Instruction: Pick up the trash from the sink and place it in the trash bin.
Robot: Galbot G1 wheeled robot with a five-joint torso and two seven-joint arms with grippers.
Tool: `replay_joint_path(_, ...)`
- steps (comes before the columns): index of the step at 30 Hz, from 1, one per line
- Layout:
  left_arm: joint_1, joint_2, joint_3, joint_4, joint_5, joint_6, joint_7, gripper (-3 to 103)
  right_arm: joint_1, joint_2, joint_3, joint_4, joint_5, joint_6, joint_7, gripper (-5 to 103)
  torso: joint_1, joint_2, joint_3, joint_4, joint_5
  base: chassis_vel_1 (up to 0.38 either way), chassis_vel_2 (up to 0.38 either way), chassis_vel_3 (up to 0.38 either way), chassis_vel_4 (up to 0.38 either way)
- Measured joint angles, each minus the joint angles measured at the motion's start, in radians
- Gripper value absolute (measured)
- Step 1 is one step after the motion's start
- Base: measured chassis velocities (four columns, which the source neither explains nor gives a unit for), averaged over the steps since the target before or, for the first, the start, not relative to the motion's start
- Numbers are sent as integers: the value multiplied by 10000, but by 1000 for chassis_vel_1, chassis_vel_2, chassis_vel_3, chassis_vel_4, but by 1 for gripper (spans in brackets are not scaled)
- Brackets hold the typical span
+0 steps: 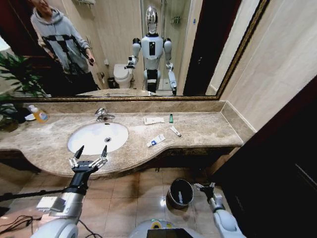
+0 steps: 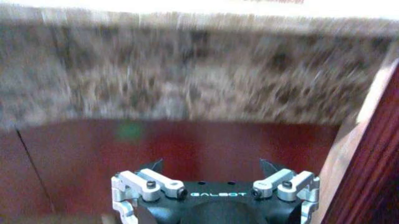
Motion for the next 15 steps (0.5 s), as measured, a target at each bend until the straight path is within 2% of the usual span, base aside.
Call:
replay_joint_path(6,-1,0,0,0,0,-1,1,100,-1316,66,425,2219,932,58,486,100,0,0,0,-3,-3,0,0,0,0)
replay_joint_path(11,0,0,0,0,0,0,0,100,-1409,208,529,3178,996,-14,890,100,0,0,0,0,1,0,0,0,0)
replay_joint_path(15,0,0,0,0,0,0,0,100,-1563,366,481,4504,1130,-461,1183,100,1,0,1,-1,-2,0,0,0,0)
